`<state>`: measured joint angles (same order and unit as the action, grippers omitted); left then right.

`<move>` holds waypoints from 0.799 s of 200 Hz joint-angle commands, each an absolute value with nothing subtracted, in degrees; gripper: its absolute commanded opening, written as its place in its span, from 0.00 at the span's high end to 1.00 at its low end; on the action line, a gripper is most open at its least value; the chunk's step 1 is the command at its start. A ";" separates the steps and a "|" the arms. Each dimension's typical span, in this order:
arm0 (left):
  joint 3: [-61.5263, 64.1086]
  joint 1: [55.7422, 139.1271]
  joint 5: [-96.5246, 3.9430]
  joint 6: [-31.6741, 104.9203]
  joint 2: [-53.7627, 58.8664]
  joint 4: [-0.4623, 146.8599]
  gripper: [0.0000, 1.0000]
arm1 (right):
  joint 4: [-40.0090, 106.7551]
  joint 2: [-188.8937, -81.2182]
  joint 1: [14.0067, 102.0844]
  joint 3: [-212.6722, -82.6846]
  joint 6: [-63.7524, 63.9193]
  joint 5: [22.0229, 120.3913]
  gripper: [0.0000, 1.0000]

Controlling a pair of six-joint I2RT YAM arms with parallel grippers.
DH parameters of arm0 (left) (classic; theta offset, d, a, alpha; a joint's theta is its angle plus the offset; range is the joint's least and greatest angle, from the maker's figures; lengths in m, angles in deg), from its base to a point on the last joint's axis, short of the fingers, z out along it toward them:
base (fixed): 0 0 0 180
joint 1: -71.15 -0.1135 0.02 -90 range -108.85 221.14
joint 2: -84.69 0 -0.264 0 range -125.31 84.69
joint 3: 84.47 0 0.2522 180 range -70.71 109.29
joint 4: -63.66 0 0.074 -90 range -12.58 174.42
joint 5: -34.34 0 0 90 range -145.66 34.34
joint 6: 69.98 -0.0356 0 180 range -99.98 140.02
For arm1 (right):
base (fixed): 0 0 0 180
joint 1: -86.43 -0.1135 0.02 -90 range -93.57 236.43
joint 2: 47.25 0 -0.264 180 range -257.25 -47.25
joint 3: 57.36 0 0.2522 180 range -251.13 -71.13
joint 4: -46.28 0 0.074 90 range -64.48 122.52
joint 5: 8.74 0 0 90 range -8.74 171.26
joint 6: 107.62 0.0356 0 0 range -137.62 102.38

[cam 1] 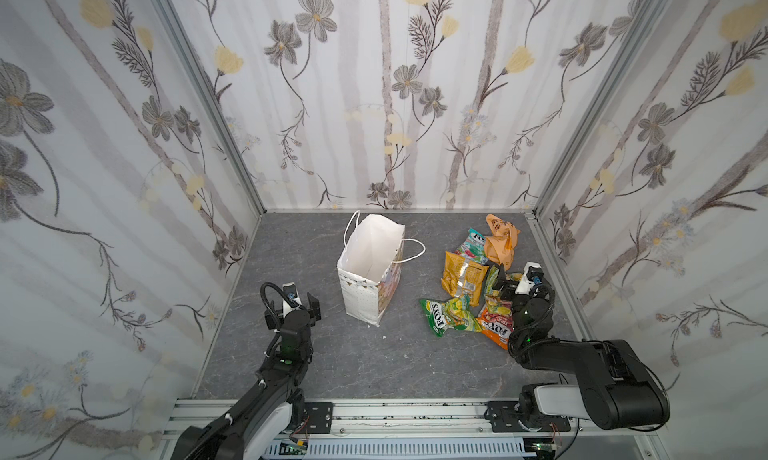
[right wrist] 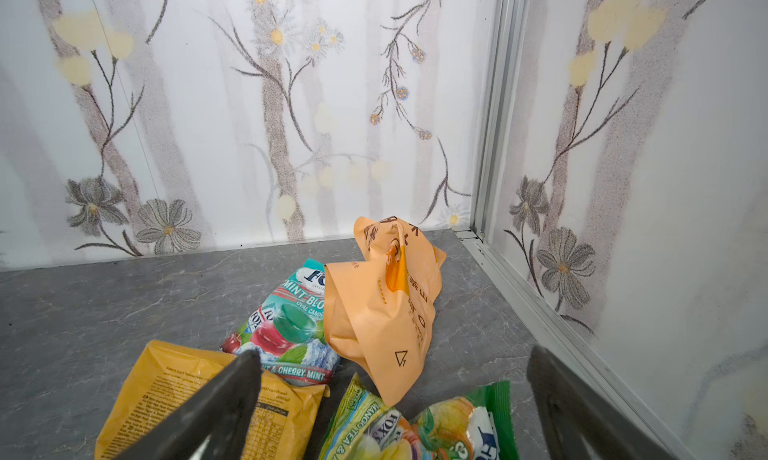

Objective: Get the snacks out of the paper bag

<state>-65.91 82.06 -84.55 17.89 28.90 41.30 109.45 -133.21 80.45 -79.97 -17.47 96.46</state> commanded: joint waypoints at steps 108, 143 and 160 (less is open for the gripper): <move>-50.68 70.97 -65.08 24.01 -4.97 21.29 0.00 | 110.73 -133.66 81.16 -81.06 -17.97 95.50 0.00; -50.03 71.41 -64.71 23.12 -5.22 22.05 0.00 | 110.71 -133.65 81.15 -81.06 -17.97 95.50 0.00; -50.01 71.41 -64.80 23.16 -5.22 22.02 0.00 | 110.68 -133.65 81.16 -81.06 -17.97 95.45 0.00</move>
<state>-50.46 71.37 -64.94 23.39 -5.19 21.34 109.69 -133.47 81.19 -80.56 -17.47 96.13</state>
